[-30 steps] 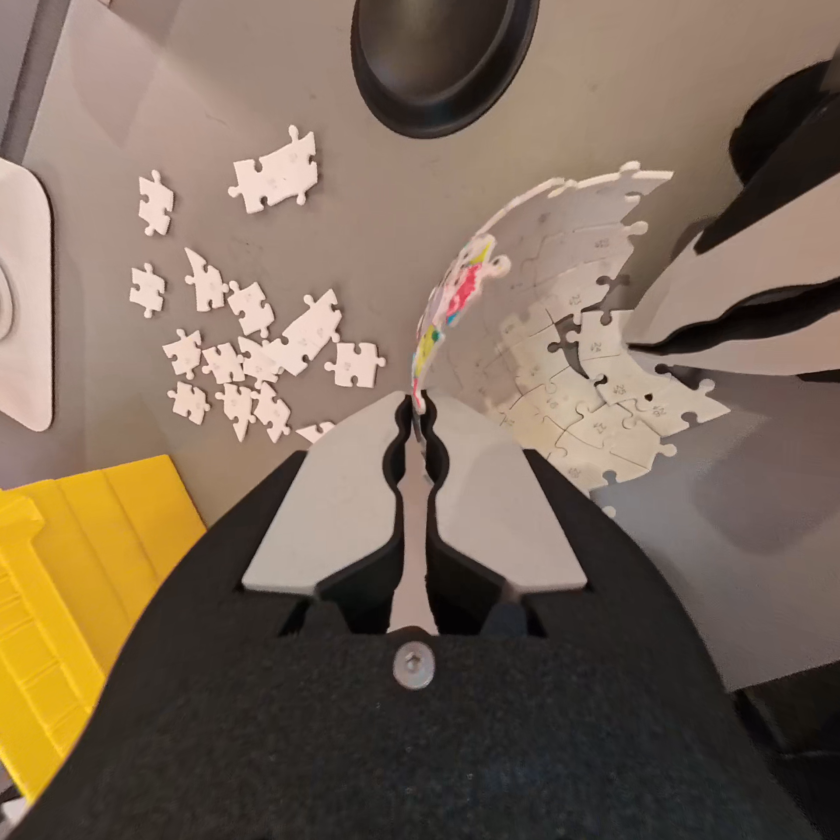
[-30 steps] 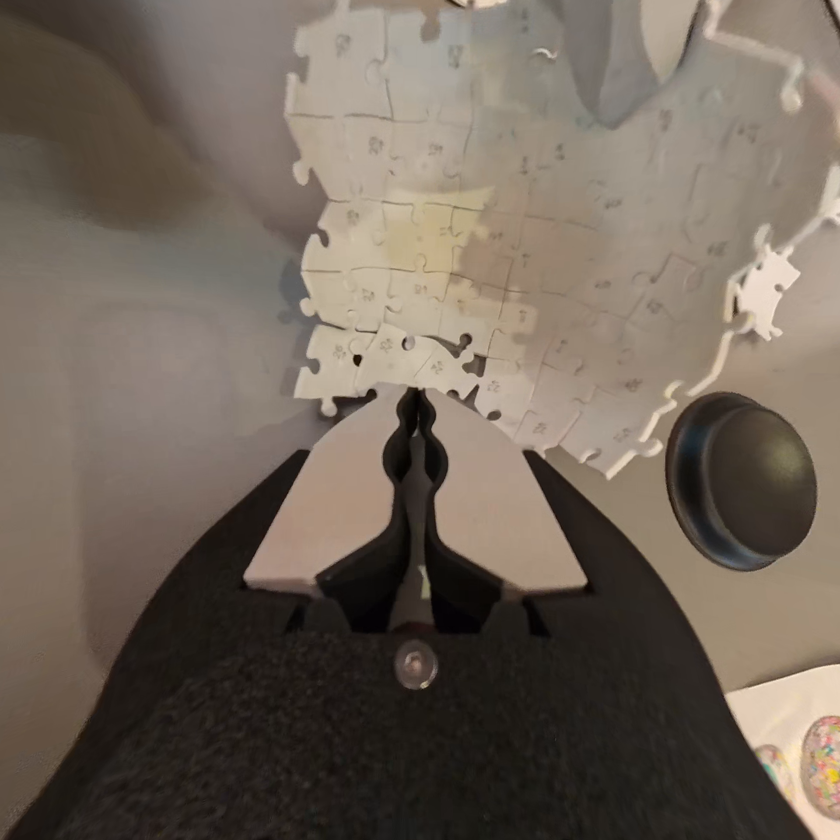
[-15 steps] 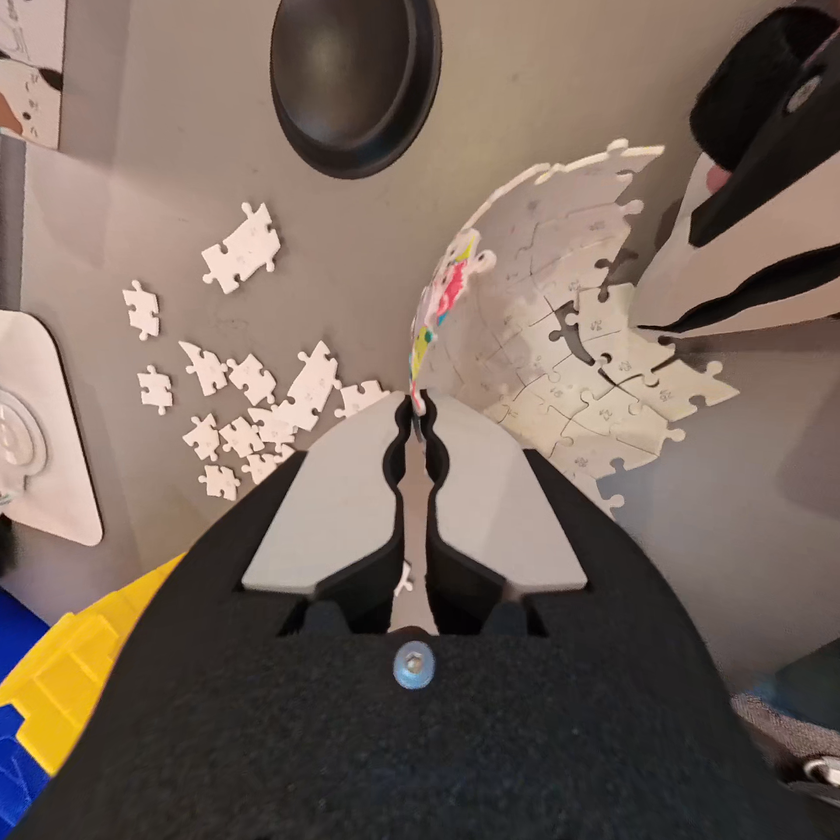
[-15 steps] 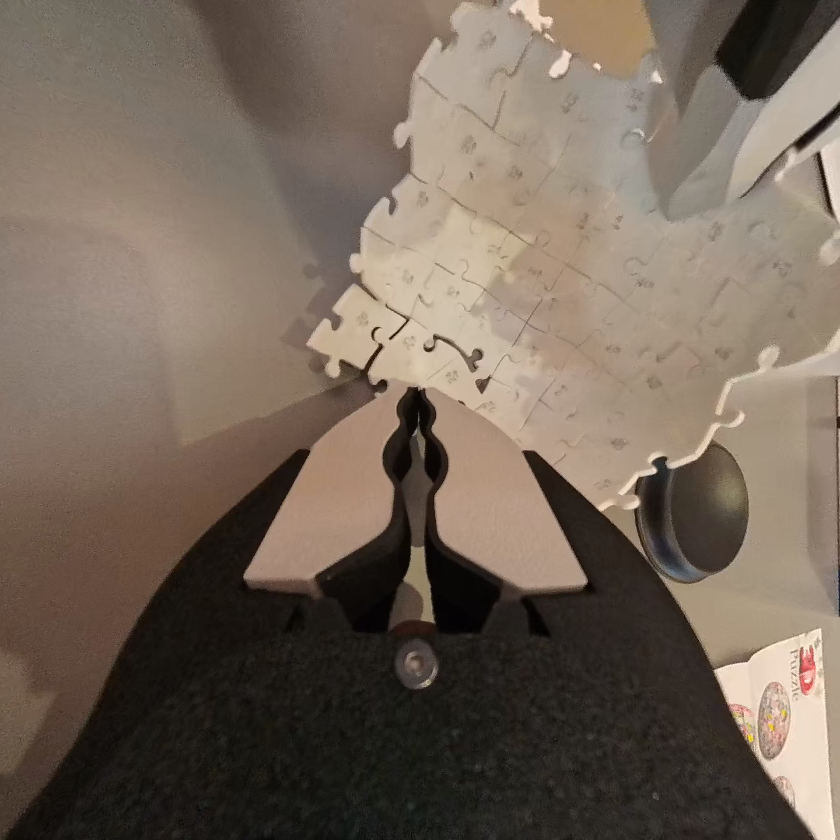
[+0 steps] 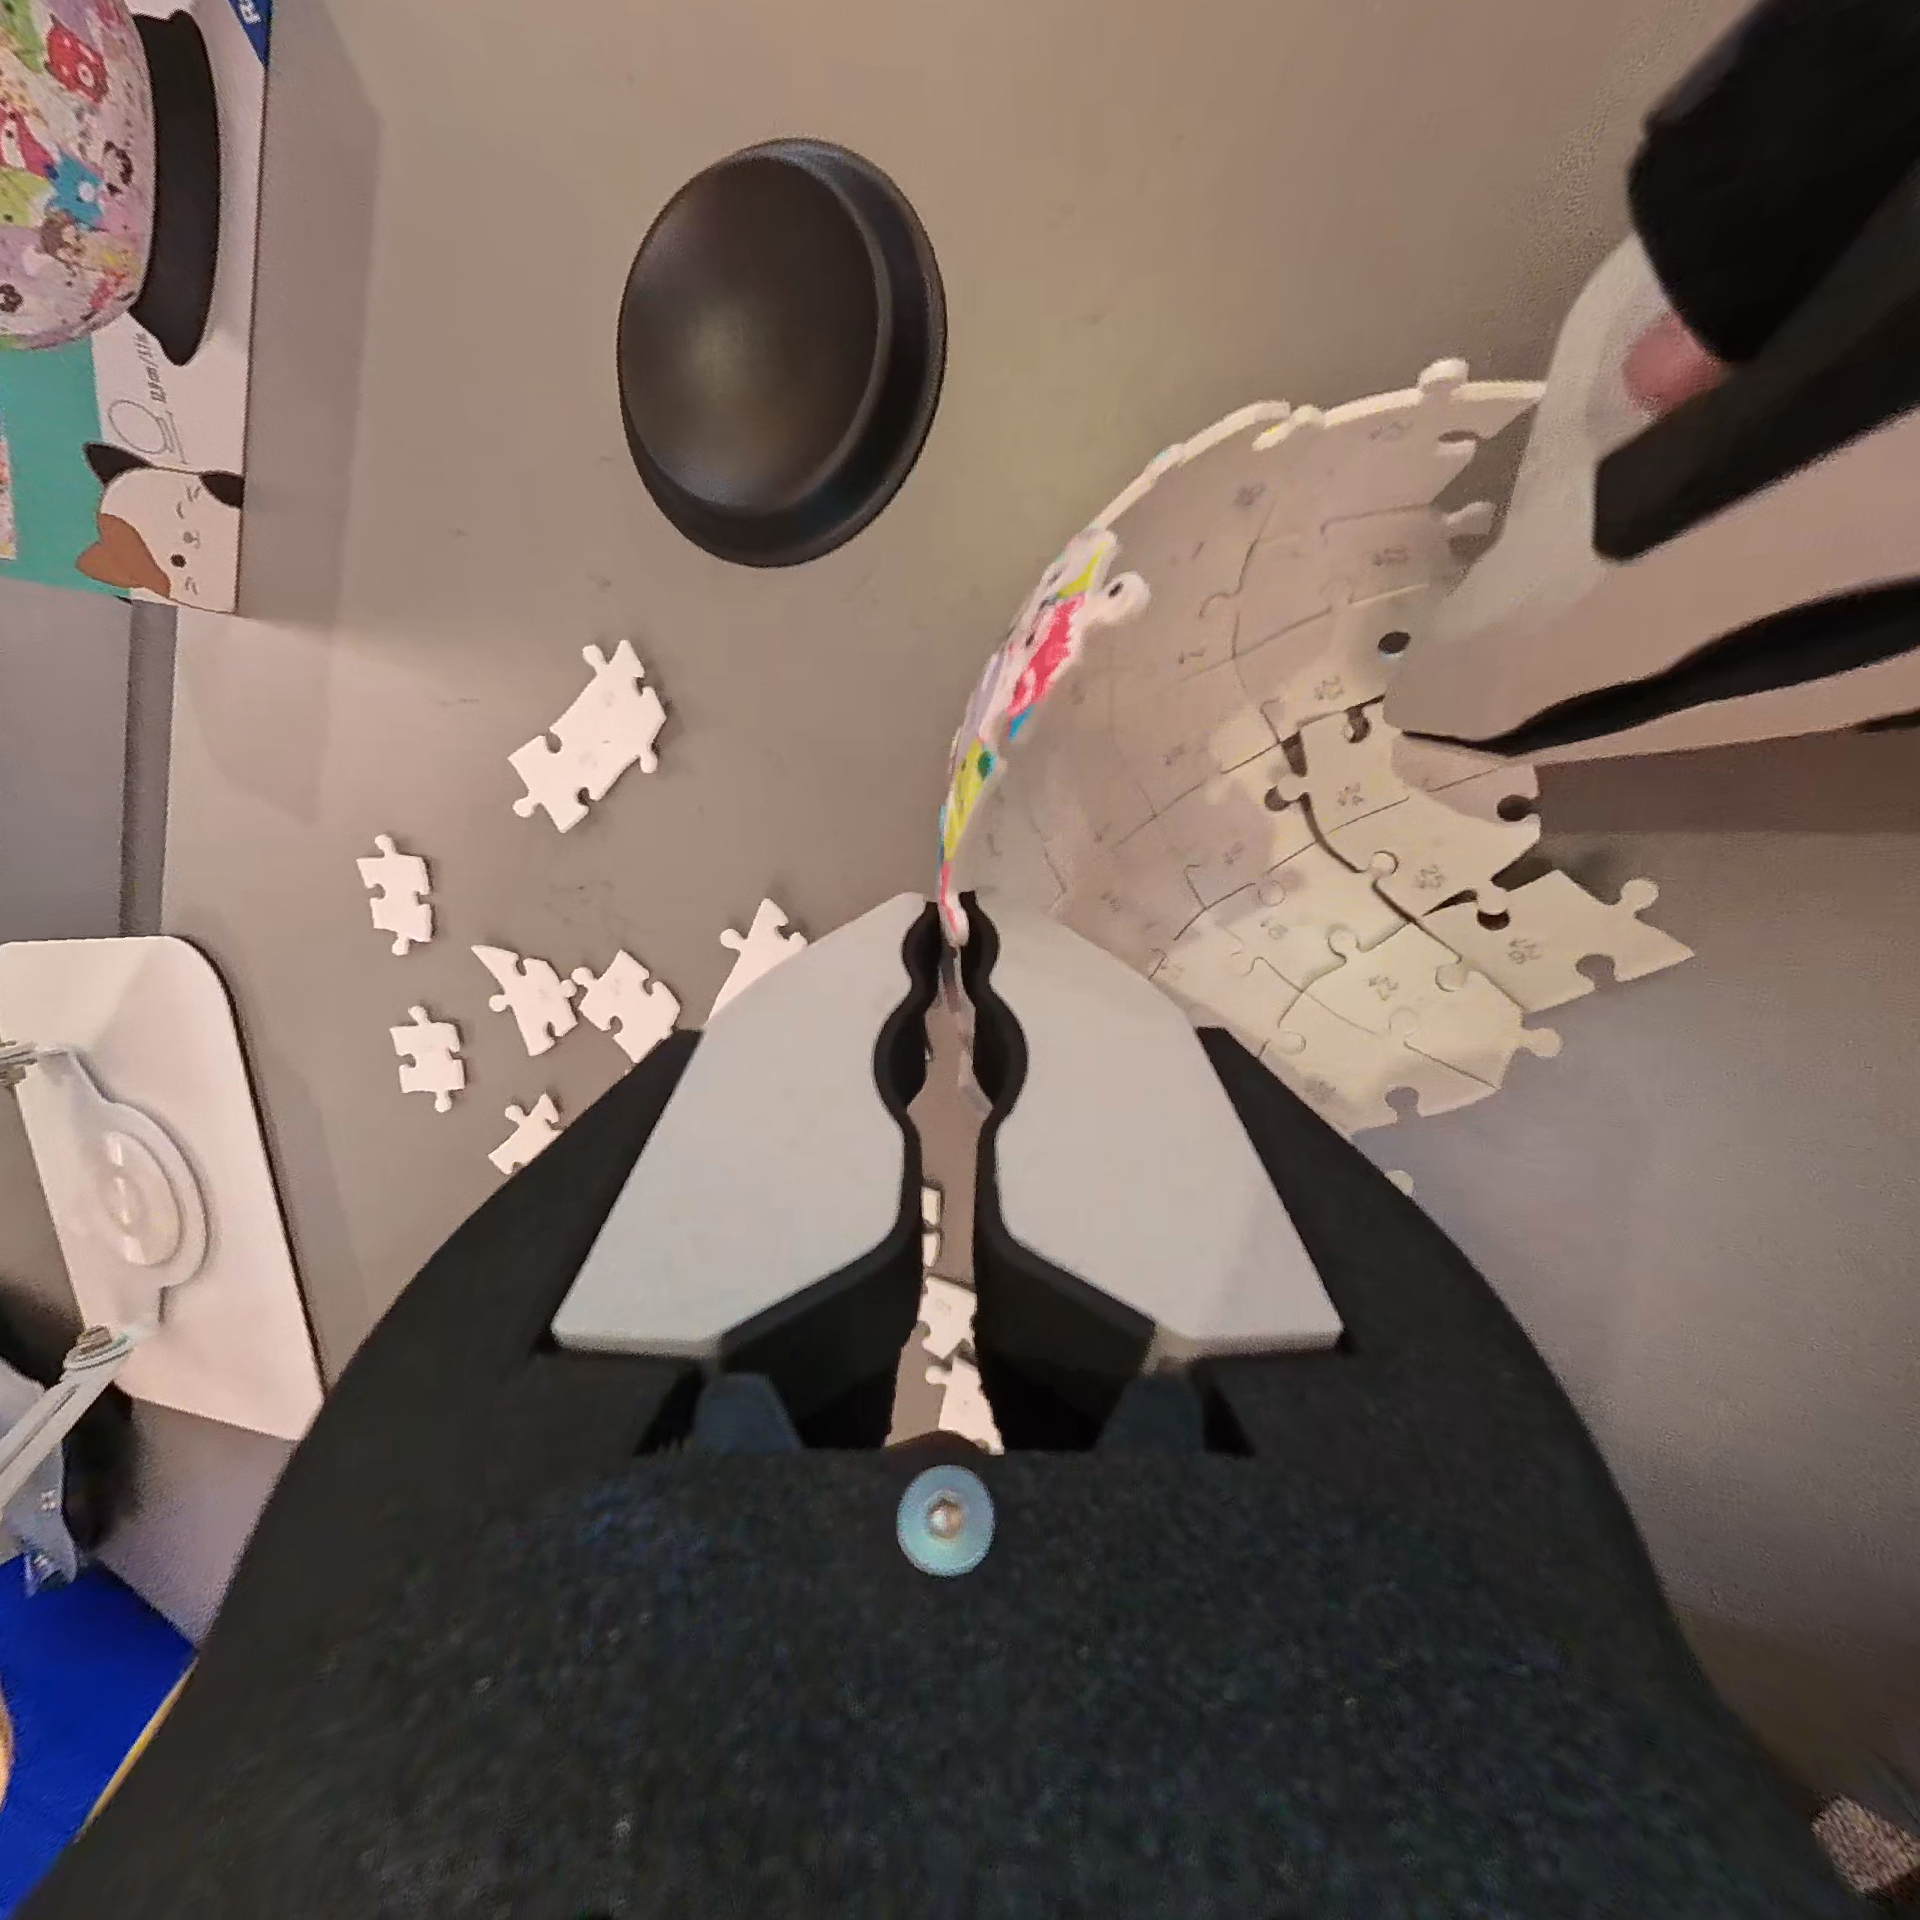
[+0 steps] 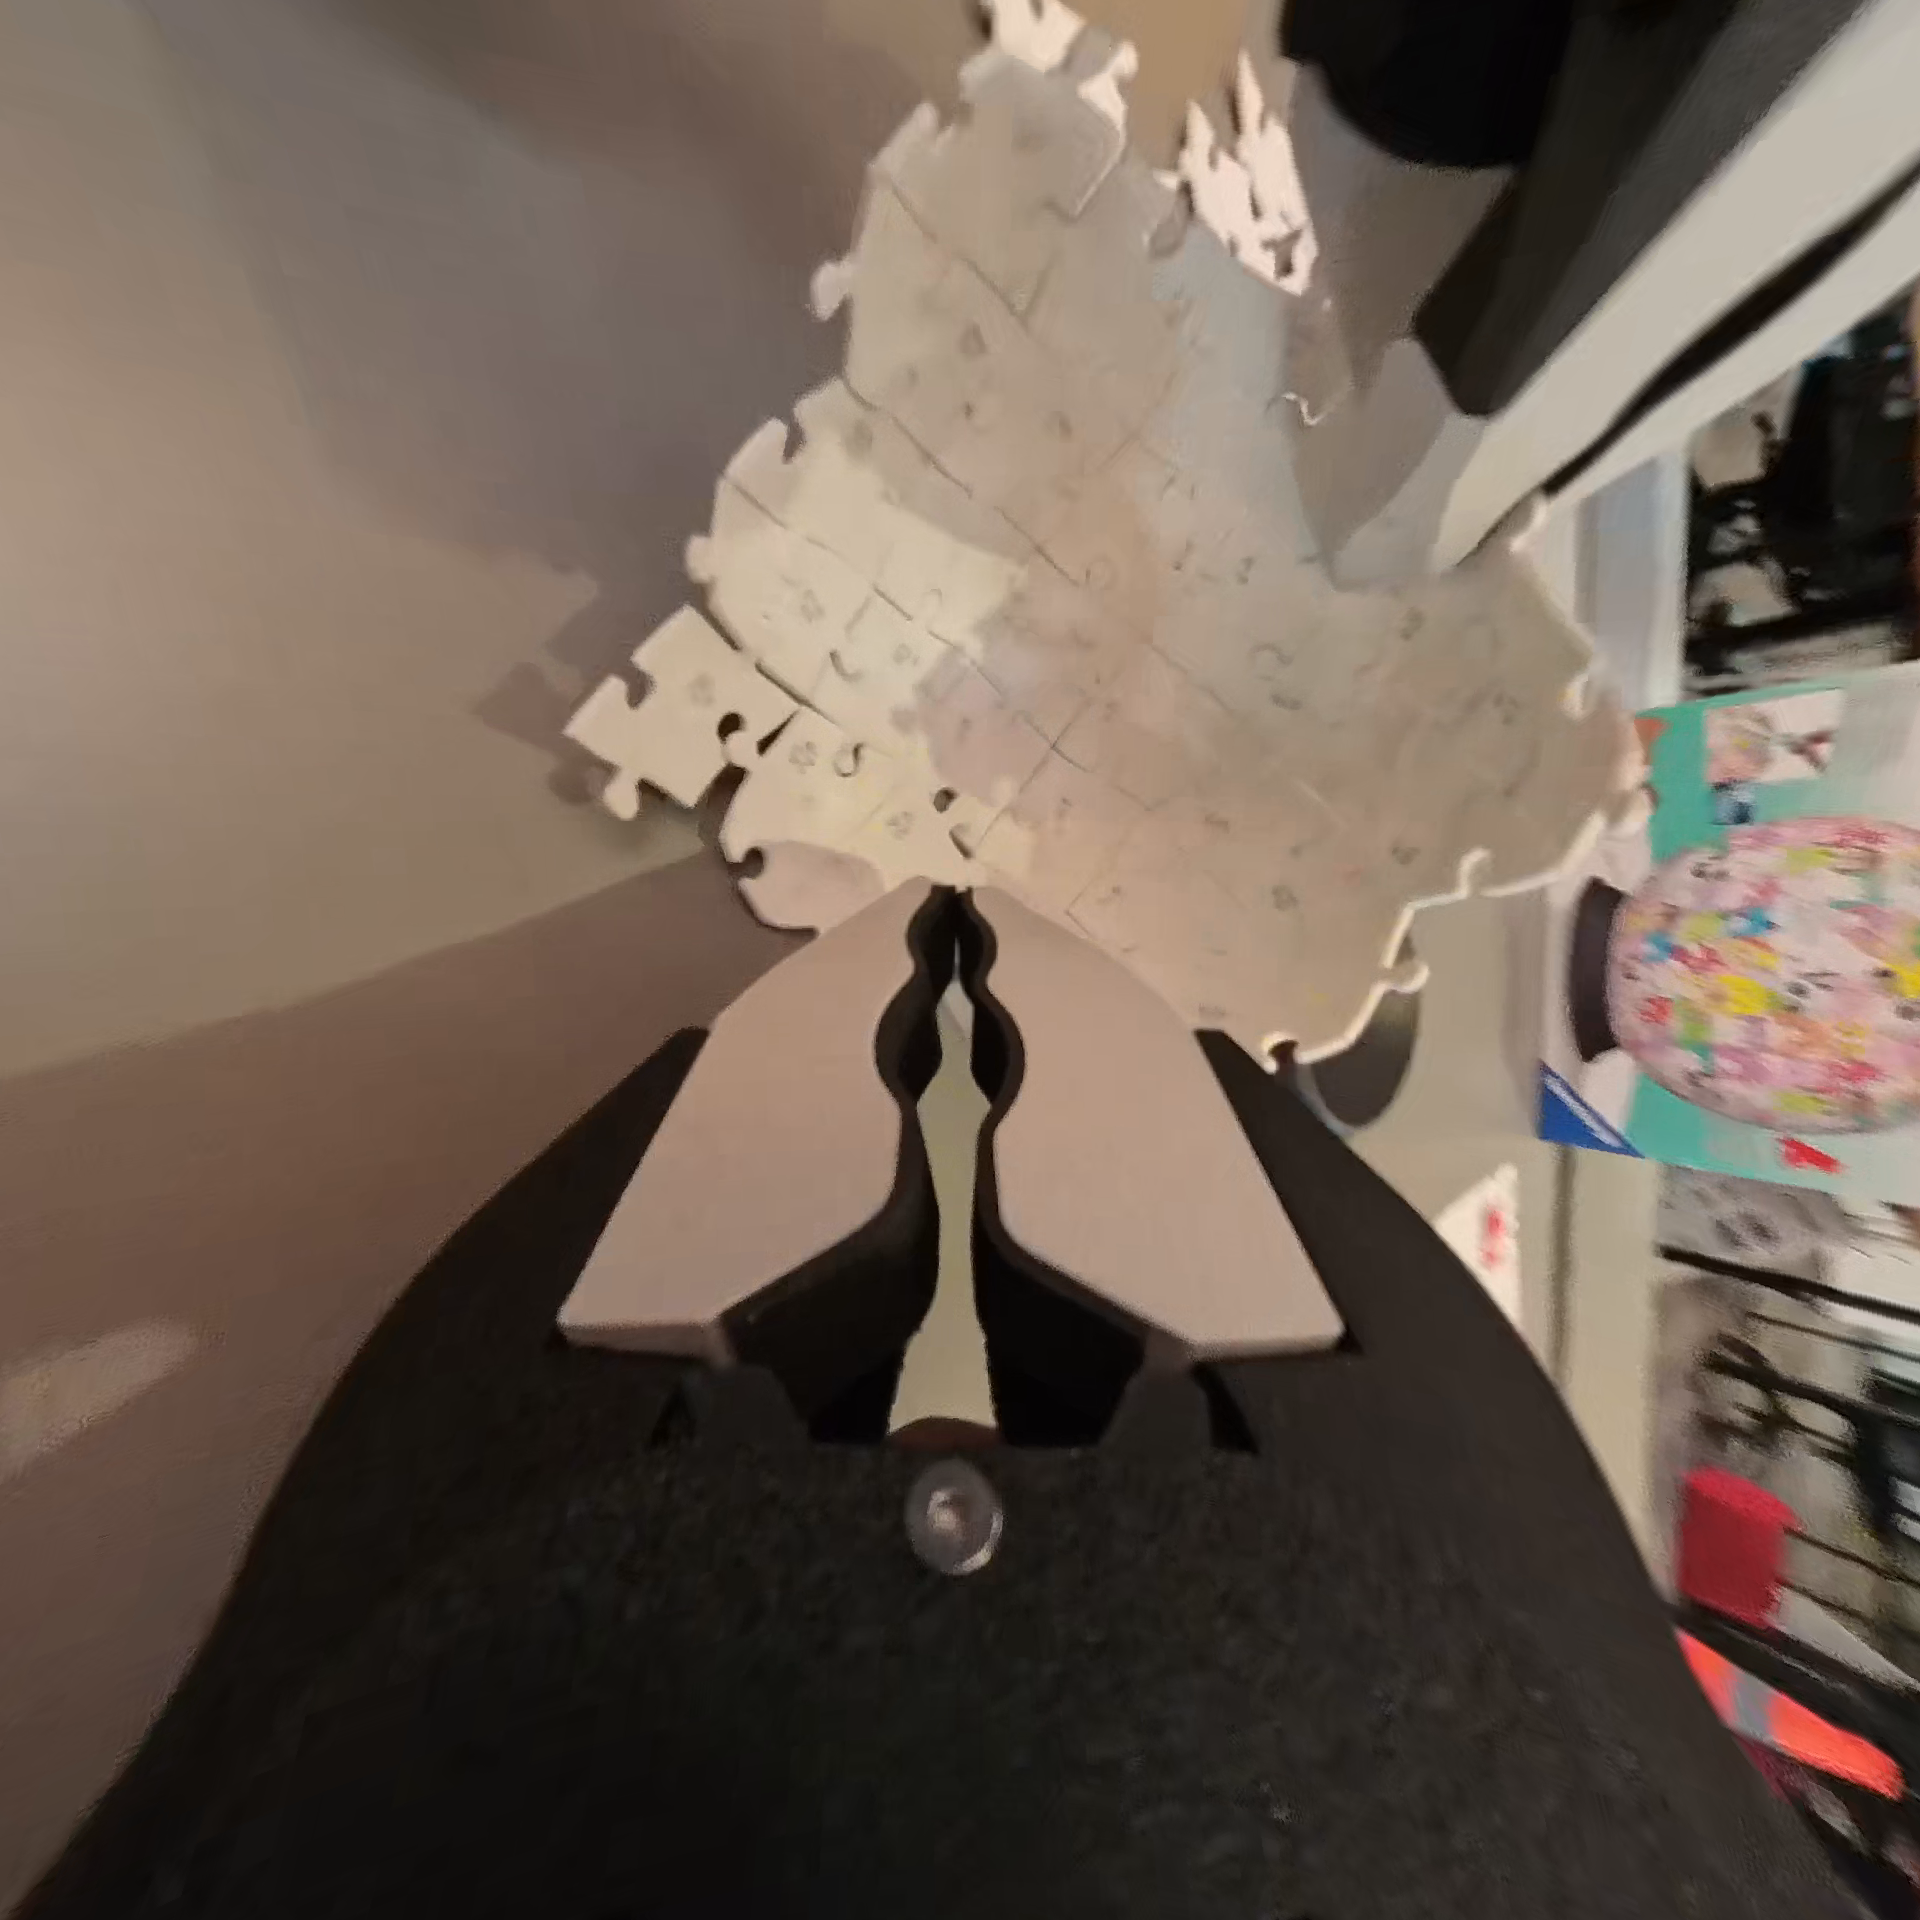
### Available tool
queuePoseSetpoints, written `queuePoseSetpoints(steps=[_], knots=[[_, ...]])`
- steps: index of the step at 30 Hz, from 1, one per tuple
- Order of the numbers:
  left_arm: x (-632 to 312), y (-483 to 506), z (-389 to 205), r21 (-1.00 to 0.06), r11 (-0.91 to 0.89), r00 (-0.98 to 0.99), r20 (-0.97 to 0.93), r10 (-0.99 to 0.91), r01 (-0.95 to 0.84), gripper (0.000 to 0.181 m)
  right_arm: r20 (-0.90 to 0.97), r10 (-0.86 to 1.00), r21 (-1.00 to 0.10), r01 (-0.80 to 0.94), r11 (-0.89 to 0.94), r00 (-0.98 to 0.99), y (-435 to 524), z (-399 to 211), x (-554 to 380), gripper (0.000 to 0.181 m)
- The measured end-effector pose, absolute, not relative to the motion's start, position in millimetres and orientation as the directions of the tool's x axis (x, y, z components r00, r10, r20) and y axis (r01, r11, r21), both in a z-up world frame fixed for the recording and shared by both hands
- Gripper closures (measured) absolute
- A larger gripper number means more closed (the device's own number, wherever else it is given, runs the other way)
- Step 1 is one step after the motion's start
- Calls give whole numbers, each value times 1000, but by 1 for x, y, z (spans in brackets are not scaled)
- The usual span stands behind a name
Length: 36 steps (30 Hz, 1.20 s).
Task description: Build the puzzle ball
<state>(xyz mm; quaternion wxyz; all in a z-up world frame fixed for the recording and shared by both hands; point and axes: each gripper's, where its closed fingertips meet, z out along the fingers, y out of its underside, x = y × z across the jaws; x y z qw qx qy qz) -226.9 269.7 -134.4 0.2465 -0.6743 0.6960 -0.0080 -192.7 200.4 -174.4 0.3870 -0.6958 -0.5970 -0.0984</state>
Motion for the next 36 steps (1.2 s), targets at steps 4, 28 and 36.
queuePoseSetpoints(steps=[4, 28, 36], knots=[[-226, 270, -134, -356, 100, 17, -312, -950, -929, 179, 689, 679, -334, 943, -14, 254, 202, -180, -201, 181], [-219, 267, -126, -374, 173, -1, -418, -908, -911, 179, 662, 553, -382, 863, -332, 506, 216, -188, -194, 181], [-215, 265, -123, -429, 169, 29, -418, -908, -888, 179, 682, 550, -355, 876, -328, 482, 218, -191, -200, 181]])
